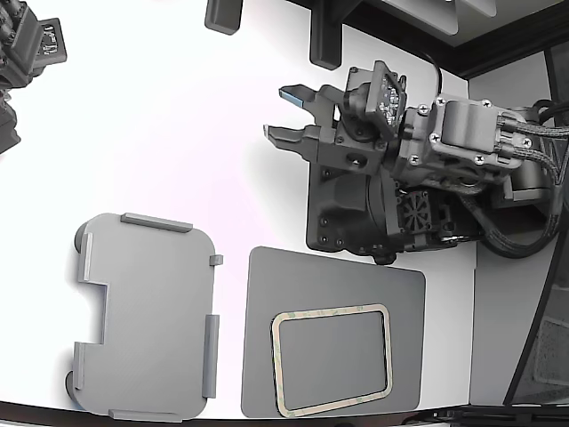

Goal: Move top rectangular frame to the holder.

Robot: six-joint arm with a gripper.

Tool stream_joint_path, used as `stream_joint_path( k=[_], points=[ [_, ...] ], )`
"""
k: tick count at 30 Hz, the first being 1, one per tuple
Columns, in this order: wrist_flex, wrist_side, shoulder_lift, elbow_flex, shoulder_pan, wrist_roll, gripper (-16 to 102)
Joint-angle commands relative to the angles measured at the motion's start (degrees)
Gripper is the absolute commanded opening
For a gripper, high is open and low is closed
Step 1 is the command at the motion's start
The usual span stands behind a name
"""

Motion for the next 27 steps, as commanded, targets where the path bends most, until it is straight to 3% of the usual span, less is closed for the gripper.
stream_joint_path(
  k=[1,12,18,22,27],
  points=[
    [-0.35,-0.26,-0.35,-3.25,-0.97,-0.53,100],
    [1.85,-4.13,-8.70,-13.54,-0.88,-2.55,100],
    [9.23,-9.05,-17.58,-22.85,3.16,-0.70,100],
    [14.59,-7.65,-23.03,-27.60,10.55,4.83,100],
    [20.21,-2.37,-28.92,-32.17,21.62,15.29,99]
  ],
)
